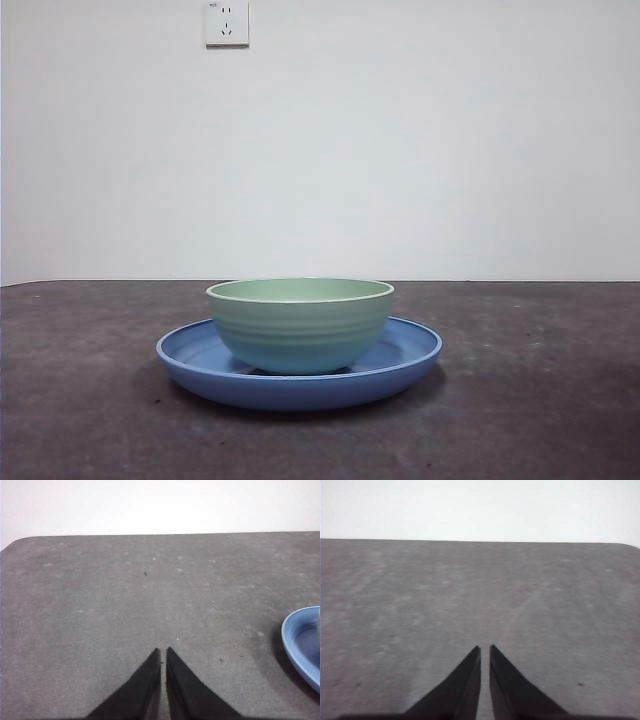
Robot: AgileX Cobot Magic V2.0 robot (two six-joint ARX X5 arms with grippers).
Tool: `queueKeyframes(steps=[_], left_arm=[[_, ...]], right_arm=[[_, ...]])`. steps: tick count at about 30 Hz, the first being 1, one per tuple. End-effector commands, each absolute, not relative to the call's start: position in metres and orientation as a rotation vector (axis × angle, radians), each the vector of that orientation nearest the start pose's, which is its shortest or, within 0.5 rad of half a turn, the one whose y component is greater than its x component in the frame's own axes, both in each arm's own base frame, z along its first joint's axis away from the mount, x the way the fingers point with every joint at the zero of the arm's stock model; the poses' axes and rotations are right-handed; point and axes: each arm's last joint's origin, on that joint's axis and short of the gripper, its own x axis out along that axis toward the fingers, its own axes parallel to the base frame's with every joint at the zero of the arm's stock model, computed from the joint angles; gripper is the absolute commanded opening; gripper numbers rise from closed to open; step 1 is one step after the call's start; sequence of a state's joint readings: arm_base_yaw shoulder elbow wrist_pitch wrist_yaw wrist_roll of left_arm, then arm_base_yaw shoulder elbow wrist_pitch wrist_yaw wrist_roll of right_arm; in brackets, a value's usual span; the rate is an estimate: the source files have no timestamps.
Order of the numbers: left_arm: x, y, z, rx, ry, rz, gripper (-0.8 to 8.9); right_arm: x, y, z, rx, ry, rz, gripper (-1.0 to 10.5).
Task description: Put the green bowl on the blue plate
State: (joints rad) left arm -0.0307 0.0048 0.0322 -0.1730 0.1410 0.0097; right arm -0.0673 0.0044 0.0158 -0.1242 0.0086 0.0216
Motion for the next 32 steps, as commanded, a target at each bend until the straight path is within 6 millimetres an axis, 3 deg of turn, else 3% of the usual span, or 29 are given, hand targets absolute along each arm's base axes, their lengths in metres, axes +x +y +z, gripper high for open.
queueKeyframes(steps=[1,32], left_arm=[[0.0953,-0.007,0.15,0.007,0.17,-0.173,0.2],[0.0953,-0.007,0.15,0.007,0.17,-0.173,0.2]], right_arm=[[0.0964,-0.0077,0.1554,0.016,0.111,-0.107,0.3],[0.0965,-0.0075,0.157,0.016,0.096,-0.102,0.3]])
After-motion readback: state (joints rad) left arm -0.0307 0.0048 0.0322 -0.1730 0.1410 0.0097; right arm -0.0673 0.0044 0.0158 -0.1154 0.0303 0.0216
